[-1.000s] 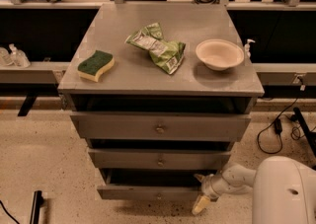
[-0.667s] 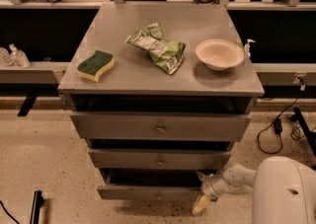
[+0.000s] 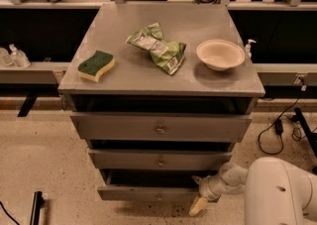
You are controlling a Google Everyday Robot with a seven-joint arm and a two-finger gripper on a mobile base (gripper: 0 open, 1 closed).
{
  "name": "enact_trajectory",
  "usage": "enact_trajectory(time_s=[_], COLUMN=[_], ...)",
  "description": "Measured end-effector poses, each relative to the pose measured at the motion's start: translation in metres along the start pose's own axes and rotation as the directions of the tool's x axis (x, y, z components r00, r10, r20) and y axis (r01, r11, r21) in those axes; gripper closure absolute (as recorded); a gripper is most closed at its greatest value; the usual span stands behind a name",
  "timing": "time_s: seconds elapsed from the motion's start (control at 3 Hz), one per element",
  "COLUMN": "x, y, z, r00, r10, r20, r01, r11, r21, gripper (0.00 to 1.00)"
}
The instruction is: Open bottom drawer
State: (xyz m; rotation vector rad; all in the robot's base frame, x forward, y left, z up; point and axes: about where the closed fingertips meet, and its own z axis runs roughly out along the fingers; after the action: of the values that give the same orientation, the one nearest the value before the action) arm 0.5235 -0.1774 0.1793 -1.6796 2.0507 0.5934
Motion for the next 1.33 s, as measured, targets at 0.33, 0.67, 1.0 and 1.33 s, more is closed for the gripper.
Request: enact_trajectory(time_s=[0.33,0.67,1.0,1.33], x=[-0.007,-0.015,-0.016,-0.018], y=[0.021,0.043,0.053,0.053], z=[0.004,0.004,0.002,-0.001], r00=[1.0,0.999,0.998,0.998], r10=[-0.02,-0.051,-0.065,-0.065], r20=[-0.005,-0.009,-0.006,-0.006], r01=[0.02,0.049,0.063,0.063], r11=[0.9974,0.9895,0.9827,0.9827], r21=[-0.069,-0.136,-0.174,-0.174], gripper=[0.27,0.47,0.6,0.58])
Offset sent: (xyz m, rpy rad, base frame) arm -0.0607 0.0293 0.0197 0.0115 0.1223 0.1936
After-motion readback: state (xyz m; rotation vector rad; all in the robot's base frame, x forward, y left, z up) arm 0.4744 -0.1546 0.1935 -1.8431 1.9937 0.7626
